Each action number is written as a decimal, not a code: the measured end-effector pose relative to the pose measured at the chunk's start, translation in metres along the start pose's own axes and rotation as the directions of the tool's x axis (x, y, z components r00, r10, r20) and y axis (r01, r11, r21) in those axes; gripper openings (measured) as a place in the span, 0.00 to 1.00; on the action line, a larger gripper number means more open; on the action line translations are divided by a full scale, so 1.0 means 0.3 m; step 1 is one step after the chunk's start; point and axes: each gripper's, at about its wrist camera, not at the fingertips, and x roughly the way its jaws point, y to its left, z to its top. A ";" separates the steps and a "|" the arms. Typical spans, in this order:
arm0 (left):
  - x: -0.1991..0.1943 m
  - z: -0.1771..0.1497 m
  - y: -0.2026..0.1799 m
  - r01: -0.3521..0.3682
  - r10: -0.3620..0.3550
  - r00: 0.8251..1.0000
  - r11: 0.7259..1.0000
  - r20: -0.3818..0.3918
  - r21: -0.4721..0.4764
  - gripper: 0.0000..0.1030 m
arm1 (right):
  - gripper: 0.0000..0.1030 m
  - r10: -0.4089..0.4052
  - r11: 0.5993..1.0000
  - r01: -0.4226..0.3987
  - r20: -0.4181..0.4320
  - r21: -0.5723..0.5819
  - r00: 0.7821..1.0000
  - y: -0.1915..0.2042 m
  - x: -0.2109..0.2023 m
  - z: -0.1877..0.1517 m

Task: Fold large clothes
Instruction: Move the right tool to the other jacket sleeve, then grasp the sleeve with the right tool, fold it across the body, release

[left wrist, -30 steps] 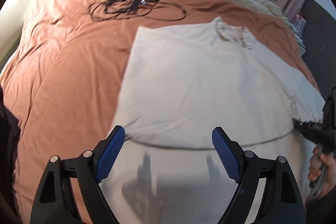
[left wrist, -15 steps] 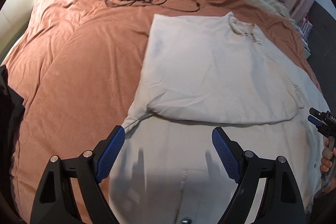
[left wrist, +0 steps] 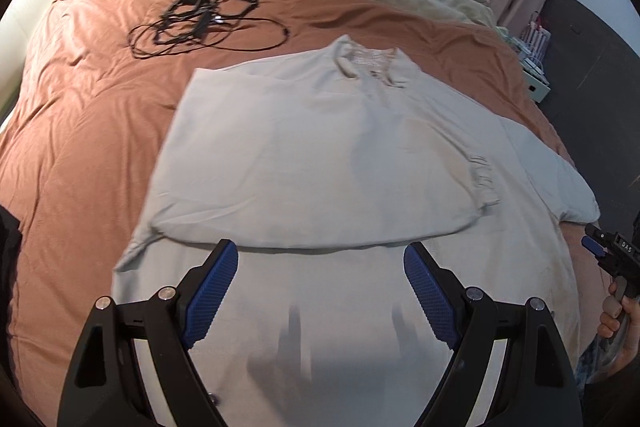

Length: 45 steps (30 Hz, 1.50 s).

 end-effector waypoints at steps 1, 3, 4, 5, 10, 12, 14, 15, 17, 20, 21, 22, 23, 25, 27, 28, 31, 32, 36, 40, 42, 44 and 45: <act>0.005 0.001 -0.028 0.003 -0.003 1.000 1.000 0.000 0.007 0.84 | 0.52 -0.003 1.000 0.002 0.010 0.008 1.000 -0.034 -0.022 0.010; 0.025 0.005 -0.100 0.017 -0.017 1.000 1.000 -0.004 0.024 0.84 | 0.52 -0.008 1.000 0.007 0.029 0.023 1.000 -0.094 -0.057 0.027; 0.034 0.006 -0.128 0.024 -0.024 1.000 0.999 -0.007 0.027 0.84 | 0.52 -0.012 0.999 0.011 0.040 0.030 0.999 -0.128 -0.074 0.038; 0.049 0.008 -0.165 0.035 -0.034 0.999 0.999 -0.011 0.030 0.84 | 0.52 -0.018 0.999 0.016 0.050 0.039 0.999 -0.162 -0.089 0.049; 0.112 0.007 -0.316 0.065 -0.063 0.998 0.997 -0.023 0.051 0.84 | 0.52 -0.037 0.995 0.029 0.080 0.095 0.996 -0.326 -0.134 0.101; 0.139 0.005 -0.372 0.067 -0.065 0.997 0.996 -0.033 0.064 0.84 | 0.52 -0.043 0.992 0.032 0.091 0.122 0.995 -0.390 -0.141 0.123; 0.176 0.007 -0.430 0.068 -0.065 0.997 0.994 -0.042 0.081 0.84 | 0.52 -0.042 0.988 0.026 0.105 0.152 0.994 -0.459 -0.146 0.144; 0.190 0.008 -0.452 0.072 -0.068 0.997 0.994 -0.045 0.084 0.84 | 0.52 -0.042 0.987 0.024 0.110 0.161 0.993 -0.488 -0.148 0.151; 0.218 0.008 -0.498 0.085 -0.081 0.996 0.992 -0.047 0.090 0.84 | 0.49 -0.047 0.982 0.024 0.120 0.186 0.992 -0.552 -0.145 0.171; 0.260 0.007 -0.563 0.096 -0.090 0.994 0.990 -0.055 0.105 0.84 | 0.43 -0.036 0.972 0.003 0.136 0.236 0.990 -0.646 -0.129 0.198; 0.278 0.008 -0.586 0.096 -0.090 0.994 0.989 -0.060 0.116 0.84 | 0.43 -0.039 0.968 0.002 0.142 0.251 0.989 -0.675 -0.122 0.206; 0.294 0.009 -0.607 0.093 -0.085 0.994 0.987 -0.067 0.128 0.84 | 0.43 -0.048 0.964 0.007 0.147 0.266 0.988 -0.706 -0.115 0.217; 0.312 0.014 -0.631 0.089 -0.079 0.994 0.986 -0.074 0.141 0.84 | 0.43 -0.056 0.959 0.011 0.152 0.283 0.987 -0.737 -0.104 0.226; 0.341 0.021 -0.666 0.089 -0.077 0.994 0.983 -0.082 0.158 0.84 | 0.43 -0.061 0.951 0.012 0.149 0.309 0.987 -0.777 -0.079 0.245; 0.371 0.027 -0.696 0.090 -0.076 0.993 0.981 -0.089 0.170 0.84 | 0.43 -0.065 0.945 0.014 0.147 0.325 0.987 -0.817 -0.055 0.265; 0.381 0.030 -0.708 0.089 -0.074 0.993 0.981 -0.091 0.174 0.84 | 0.43 -0.070 0.944 0.017 0.148 0.330 0.986 -0.832 -0.046 0.277; 0.422 0.040 -0.750 0.094 -0.074 0.991 0.978 -0.110 0.188 0.84 | 0.43 -0.051 0.934 -0.011 0.163 0.357 0.985 -0.876 -0.023 0.304; 0.438 0.041 -0.764 0.097 -0.074 0.990 0.976 -0.121 0.196 0.84 | 0.43 -0.045 0.930 -0.022 0.173 0.367 0.984 -0.887 -0.016 0.314; 0.481 0.034 -0.814 0.095 -0.060 0.986 0.967 -0.153 0.235 0.84 | 0.35 -0.063 0.930 -0.009 0.183 0.368 0.981 -0.905 0.011 0.350; 0.471 0.024 -0.838 0.119 -0.081 0.983 0.963 -0.163 0.240 0.84 | 0.06 -0.056 0.944 0.000 0.158 0.329 0.986 -0.903 0.026 0.392; 0.454 0.022 -0.837 0.130 -0.093 0.983 0.960 -0.156 0.246 0.84 | 0.05 -0.053 0.959 0.000 0.182 0.283 0.982 -0.871 -0.016 0.408; 0.433 0.022 -0.828 0.139 -0.103 0.983 0.960 -0.153 0.244 0.84 | 0.05 -0.031 0.972 -0.023 0.220 0.236 0.975 -0.814 -0.078 0.429; 0.425 0.025 -0.822 0.141 -0.106 0.983 0.960 -0.151 0.241 0.84 | 0.05 -0.025 0.976 -0.026 0.230 0.216 0.973 -0.789 -0.100 0.440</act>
